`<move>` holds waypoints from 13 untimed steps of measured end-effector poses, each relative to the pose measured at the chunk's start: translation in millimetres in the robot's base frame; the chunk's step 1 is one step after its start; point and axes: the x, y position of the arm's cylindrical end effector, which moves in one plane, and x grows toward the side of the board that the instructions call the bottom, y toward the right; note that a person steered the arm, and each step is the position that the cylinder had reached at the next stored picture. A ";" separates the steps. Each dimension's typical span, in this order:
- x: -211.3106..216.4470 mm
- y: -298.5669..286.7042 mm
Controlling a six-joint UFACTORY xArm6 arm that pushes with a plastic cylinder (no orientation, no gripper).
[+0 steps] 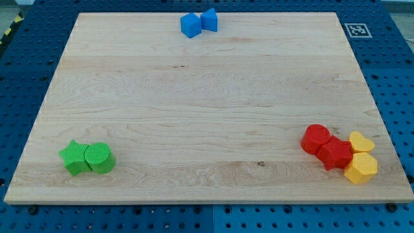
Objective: Move the yellow hexagon towards the left center
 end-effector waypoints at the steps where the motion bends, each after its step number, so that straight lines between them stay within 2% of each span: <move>1: 9.0 0.0; 7: -5.3 -84.4; 10: -6.9 -149.6; 12: -2.3 -121.4; 13: 27.0 -111.4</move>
